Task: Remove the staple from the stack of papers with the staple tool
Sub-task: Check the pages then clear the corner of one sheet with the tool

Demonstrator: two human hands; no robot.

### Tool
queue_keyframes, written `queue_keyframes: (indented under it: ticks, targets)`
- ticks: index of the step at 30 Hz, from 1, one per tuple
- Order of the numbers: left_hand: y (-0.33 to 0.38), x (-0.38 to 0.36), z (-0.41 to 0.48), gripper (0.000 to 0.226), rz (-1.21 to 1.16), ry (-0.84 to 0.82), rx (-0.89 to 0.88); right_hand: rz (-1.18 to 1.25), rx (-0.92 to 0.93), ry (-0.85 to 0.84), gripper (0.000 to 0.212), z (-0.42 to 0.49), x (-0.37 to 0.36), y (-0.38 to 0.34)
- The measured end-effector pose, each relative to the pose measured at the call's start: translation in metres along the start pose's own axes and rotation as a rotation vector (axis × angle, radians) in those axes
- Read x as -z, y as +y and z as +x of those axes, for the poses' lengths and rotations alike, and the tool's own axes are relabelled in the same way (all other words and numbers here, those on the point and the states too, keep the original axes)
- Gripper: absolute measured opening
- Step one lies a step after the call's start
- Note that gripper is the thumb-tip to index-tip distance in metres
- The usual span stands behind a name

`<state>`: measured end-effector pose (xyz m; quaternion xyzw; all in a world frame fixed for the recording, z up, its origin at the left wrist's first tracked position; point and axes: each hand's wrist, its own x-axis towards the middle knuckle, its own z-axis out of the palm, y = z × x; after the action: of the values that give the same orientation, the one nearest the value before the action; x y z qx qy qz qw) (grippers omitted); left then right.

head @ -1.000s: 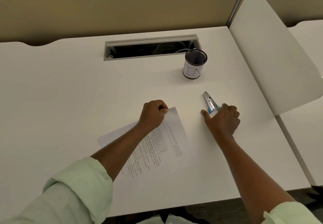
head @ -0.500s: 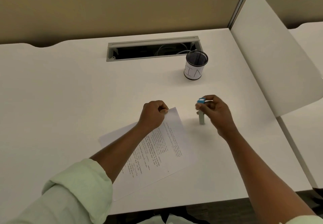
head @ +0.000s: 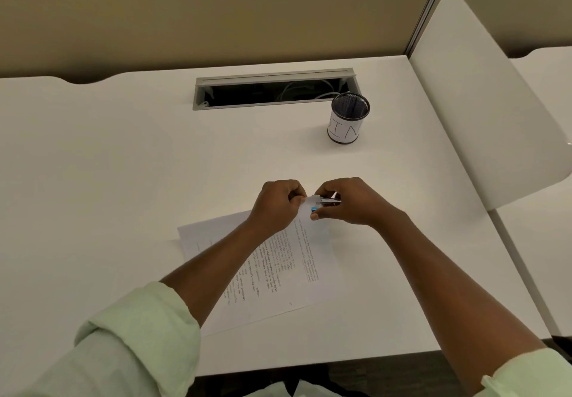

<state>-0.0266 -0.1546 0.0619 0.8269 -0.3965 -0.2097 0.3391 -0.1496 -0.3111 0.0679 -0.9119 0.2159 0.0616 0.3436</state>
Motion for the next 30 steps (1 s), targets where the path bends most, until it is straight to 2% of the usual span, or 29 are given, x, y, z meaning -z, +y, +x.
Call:
queue_keyframes:
  ticks: [8, 13, 30]
  targets:
    - [0.005, 0.005, -0.006, 0.020, 0.025, -0.028, -0.080, -0.039, 0.000, -0.039, 0.037, 0.004, 0.004, -0.011]
    - [0.006, 0.008, -0.010, 0.009, 0.001, -0.013, -0.072, -0.032, -0.009, -0.058, 0.036, 0.004, 0.005, -0.016]
    - [0.008, 0.009, -0.015, 0.016, -0.048, -0.033, -0.087, -0.043, 0.007, -0.074, 0.031, -0.001, 0.001, -0.020]
